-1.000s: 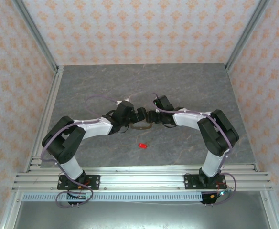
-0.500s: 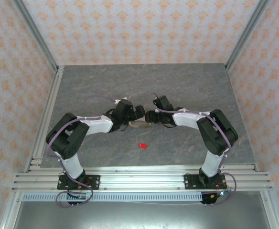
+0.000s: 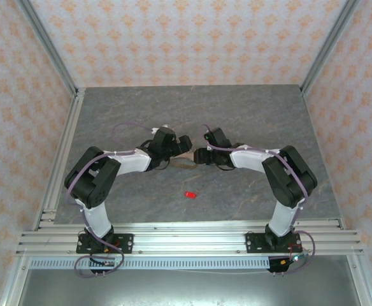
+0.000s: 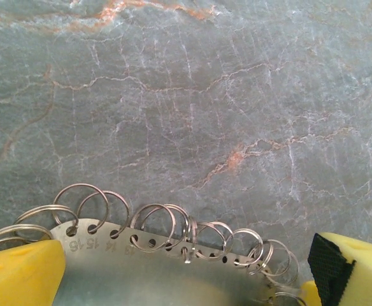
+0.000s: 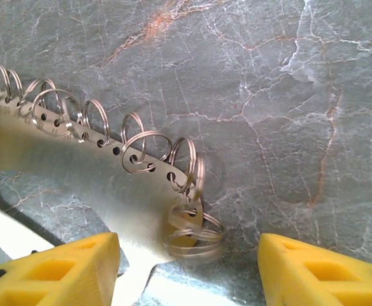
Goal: Put the keys on the keyring
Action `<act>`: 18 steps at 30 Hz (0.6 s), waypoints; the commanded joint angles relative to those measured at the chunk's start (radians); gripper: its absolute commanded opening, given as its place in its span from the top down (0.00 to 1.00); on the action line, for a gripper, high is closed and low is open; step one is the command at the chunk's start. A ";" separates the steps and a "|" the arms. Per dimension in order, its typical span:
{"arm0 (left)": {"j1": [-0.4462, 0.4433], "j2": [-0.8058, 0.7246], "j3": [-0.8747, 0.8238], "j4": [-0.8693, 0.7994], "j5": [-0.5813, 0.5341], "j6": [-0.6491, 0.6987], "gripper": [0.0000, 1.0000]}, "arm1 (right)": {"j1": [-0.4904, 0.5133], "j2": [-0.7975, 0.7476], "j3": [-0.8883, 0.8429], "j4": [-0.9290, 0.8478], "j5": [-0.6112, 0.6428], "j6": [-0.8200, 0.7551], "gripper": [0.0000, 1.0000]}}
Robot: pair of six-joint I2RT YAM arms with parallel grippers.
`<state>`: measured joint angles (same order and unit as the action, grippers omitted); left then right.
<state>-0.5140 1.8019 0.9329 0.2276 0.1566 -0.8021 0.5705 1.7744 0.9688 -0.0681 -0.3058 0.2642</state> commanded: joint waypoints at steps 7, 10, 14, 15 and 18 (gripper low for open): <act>0.004 -0.121 0.031 -0.036 0.091 0.000 0.00 | -0.003 -0.107 -0.013 -0.074 0.049 -0.142 0.45; 0.004 -0.167 0.030 -0.064 0.089 0.004 0.00 | -0.003 -0.105 -0.003 -0.091 0.057 -0.189 0.45; 0.004 -0.226 0.019 -0.106 0.077 0.015 0.00 | -0.003 -0.075 0.020 -0.105 0.042 -0.225 0.46; 0.003 -0.241 0.015 -0.114 0.070 0.018 0.00 | -0.003 -0.065 0.027 -0.102 0.034 -0.225 0.47; 0.003 -0.284 -0.005 -0.136 0.050 0.022 0.00 | -0.001 -0.039 0.037 -0.091 0.015 -0.214 0.48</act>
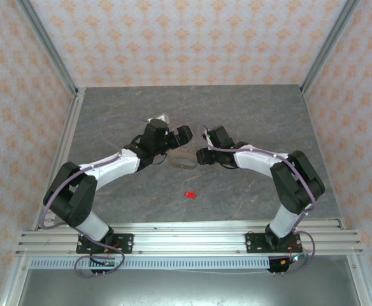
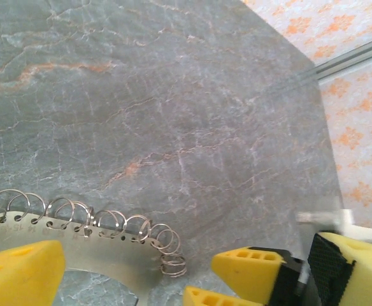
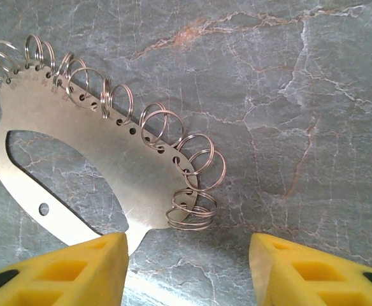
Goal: Put the keys on the keyring
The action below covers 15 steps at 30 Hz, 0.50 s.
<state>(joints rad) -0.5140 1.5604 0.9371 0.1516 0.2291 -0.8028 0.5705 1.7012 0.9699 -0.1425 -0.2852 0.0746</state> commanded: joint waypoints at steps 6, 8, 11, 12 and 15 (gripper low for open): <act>0.003 -0.118 -0.052 -0.073 -0.045 0.013 0.00 | 0.003 0.080 0.055 0.002 -0.039 0.002 0.52; 0.005 -0.142 -0.065 -0.078 -0.054 0.011 0.00 | 0.003 0.088 0.057 0.012 -0.052 0.014 0.53; 0.006 -0.173 -0.081 -0.087 -0.073 0.013 0.00 | 0.003 0.098 0.061 0.030 -0.074 0.031 0.54; 0.005 -0.182 -0.085 -0.088 -0.078 0.013 0.00 | 0.003 0.102 0.062 0.034 -0.079 0.039 0.55; 0.005 -0.198 -0.095 -0.089 -0.088 0.013 0.00 | 0.005 0.116 0.075 0.043 -0.091 0.051 0.56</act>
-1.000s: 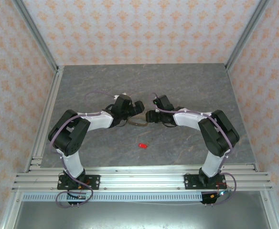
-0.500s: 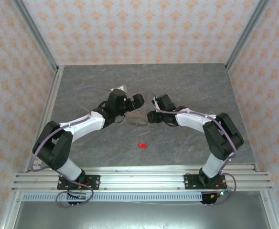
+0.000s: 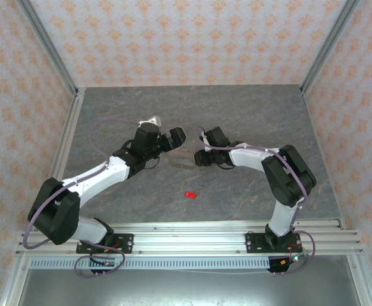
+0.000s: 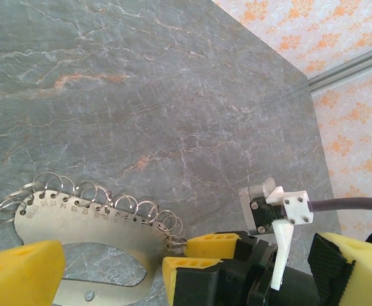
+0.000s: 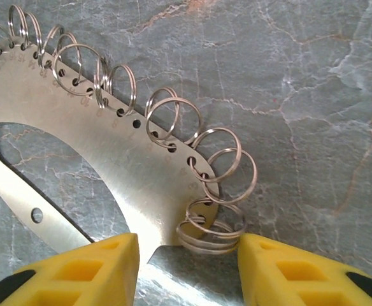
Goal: Put the keys on the keyring
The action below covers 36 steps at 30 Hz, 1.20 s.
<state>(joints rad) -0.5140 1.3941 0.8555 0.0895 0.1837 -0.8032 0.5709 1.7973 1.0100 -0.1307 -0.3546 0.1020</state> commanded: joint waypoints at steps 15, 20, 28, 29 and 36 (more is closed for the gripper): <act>0.005 -0.050 -0.034 -0.025 -0.051 0.010 0.00 | 0.003 0.049 0.067 -0.026 0.096 -0.002 0.56; 0.006 -0.054 -0.035 -0.023 -0.054 0.012 0.00 | 0.003 0.064 0.083 -0.026 0.083 -0.008 0.55; 0.005 -0.055 -0.038 -0.022 -0.058 0.010 0.00 | 0.003 0.092 0.126 -0.033 0.037 -0.018 0.55; 0.006 -0.055 -0.039 -0.020 -0.058 0.010 0.00 | 0.003 0.094 0.127 -0.033 0.030 -0.017 0.55; 0.006 -0.056 -0.038 -0.021 -0.061 0.010 0.00 | 0.004 0.063 0.070 -0.013 -0.009 0.013 0.56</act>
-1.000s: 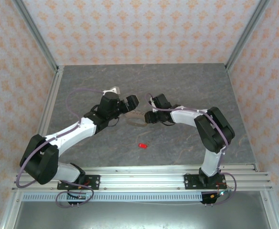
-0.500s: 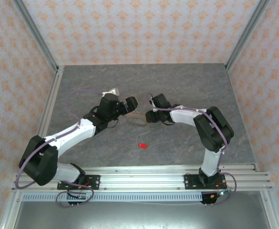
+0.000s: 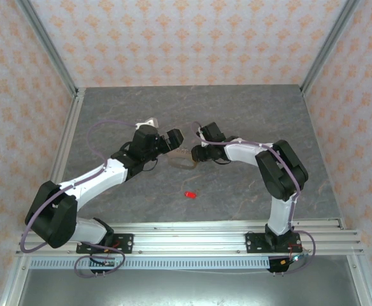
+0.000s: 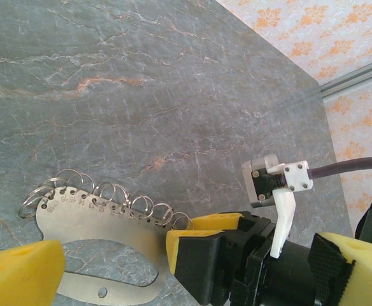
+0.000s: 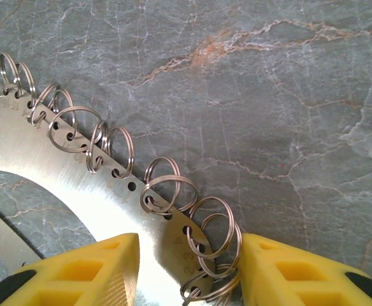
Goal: Put the keys on the keyring
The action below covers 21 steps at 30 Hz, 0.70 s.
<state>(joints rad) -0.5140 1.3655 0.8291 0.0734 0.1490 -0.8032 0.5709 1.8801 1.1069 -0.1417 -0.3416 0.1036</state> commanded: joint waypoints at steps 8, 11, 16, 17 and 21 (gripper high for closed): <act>0.006 -0.014 -0.013 0.009 -0.023 0.005 0.00 | 0.006 -0.091 -0.127 0.076 -0.124 0.102 0.58; 0.006 -0.014 -0.013 0.011 -0.025 0.004 0.00 | 0.010 -0.105 -0.145 0.098 -0.174 0.132 0.60; 0.006 -0.012 -0.016 0.011 -0.028 0.004 0.00 | 0.037 -0.148 -0.165 0.116 -0.209 0.158 0.60; 0.006 -0.011 -0.016 0.010 -0.026 0.004 0.00 | 0.043 -0.160 -0.165 0.110 -0.205 0.156 0.60; 0.005 -0.015 -0.017 0.007 -0.025 0.006 0.00 | 0.046 -0.223 -0.181 0.094 -0.161 0.154 0.60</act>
<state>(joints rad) -0.5140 1.3655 0.8272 0.0742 0.1490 -0.8036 0.6159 1.7275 0.9401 -0.0547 -0.5247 0.2447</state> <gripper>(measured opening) 0.999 0.399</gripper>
